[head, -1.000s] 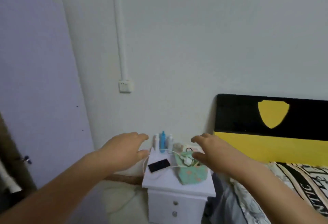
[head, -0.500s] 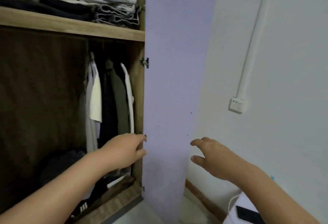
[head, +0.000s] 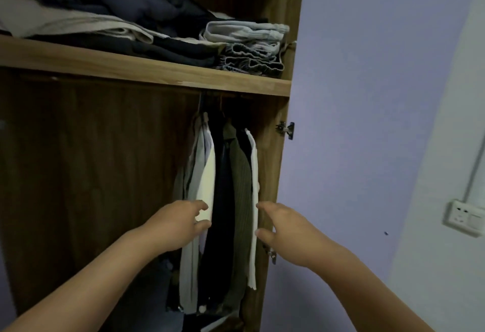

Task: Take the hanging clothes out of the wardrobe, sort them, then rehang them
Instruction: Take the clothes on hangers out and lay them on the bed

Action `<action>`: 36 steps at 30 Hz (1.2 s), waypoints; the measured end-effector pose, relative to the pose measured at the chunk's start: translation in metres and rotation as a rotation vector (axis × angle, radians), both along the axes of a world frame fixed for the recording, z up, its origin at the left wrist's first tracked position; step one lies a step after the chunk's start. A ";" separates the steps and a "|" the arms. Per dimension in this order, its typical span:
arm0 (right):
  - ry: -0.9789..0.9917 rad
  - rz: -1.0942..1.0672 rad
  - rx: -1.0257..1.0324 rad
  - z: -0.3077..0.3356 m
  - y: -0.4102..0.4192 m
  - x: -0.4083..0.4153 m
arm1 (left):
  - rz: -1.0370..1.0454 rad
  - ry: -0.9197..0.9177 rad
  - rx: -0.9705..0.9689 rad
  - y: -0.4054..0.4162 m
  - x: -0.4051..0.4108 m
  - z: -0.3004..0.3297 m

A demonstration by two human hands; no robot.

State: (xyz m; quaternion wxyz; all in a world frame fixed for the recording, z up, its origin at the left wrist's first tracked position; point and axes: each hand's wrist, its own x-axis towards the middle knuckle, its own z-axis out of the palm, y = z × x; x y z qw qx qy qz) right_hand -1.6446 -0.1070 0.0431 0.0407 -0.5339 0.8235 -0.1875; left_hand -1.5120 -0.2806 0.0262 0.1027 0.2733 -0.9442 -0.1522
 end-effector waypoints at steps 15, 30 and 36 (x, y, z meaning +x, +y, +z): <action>-0.119 0.172 -0.244 0.009 -0.207 -0.054 | 0.108 0.109 0.001 -0.135 -0.070 0.007; -0.009 0.039 -0.299 0.005 -0.377 -0.090 | 0.299 0.257 -0.053 -0.264 -0.081 0.000; -0.331 -0.010 -0.654 0.005 -0.437 -0.096 | 0.259 0.290 -0.053 -0.327 -0.073 0.015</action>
